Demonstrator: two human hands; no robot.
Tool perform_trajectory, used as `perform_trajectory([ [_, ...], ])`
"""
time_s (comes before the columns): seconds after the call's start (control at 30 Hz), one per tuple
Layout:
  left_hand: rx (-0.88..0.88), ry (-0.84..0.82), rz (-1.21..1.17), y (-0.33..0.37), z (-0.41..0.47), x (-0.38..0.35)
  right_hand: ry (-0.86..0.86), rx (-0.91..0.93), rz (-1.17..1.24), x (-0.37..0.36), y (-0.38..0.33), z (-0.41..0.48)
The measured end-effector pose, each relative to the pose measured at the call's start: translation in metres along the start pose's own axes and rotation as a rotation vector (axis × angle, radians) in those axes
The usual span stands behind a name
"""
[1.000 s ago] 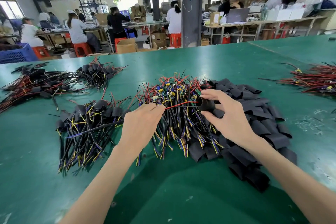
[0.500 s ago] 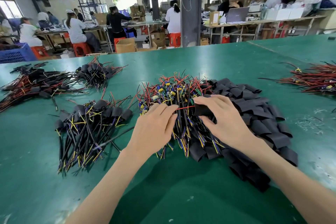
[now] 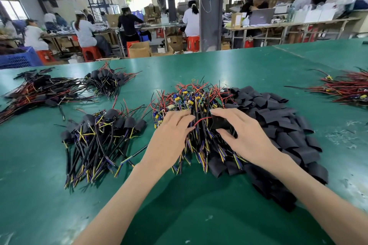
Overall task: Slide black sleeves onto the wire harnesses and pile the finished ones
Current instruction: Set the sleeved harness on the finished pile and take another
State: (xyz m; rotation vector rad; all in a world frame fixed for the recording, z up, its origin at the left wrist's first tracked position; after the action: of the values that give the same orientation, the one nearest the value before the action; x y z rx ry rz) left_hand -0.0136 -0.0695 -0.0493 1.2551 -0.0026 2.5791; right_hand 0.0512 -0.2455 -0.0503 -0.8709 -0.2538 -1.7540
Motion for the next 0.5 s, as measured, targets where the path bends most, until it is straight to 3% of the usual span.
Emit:
perform_trajectory([
  [0.13,0.000,0.057,0.341,0.005,0.002,0.008,-0.017,0.001,0.012,-0.003,-0.003,-0.001],
  [0.33,-0.086,0.034,0.338,0.016,-0.003,0.006,-0.007,0.016,0.046,-0.003,-0.004,0.000],
  [0.5,-0.036,0.149,0.206,0.016,0.000,0.009,-0.057,0.003,0.105,-0.005,-0.004,-0.001],
])
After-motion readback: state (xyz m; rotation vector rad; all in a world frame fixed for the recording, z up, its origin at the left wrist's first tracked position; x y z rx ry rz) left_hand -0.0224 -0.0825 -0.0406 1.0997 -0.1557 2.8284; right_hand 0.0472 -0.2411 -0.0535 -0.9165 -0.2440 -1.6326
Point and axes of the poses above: each hand's wrist, its own z-axis towards the middle knuckle, its own x-axis out of the back of the hand, y = z × x, the point moved 3 cm from there along z, towards the middle knuckle, and after that the axes turned 4 degrees about x, right-handed, at the moved point
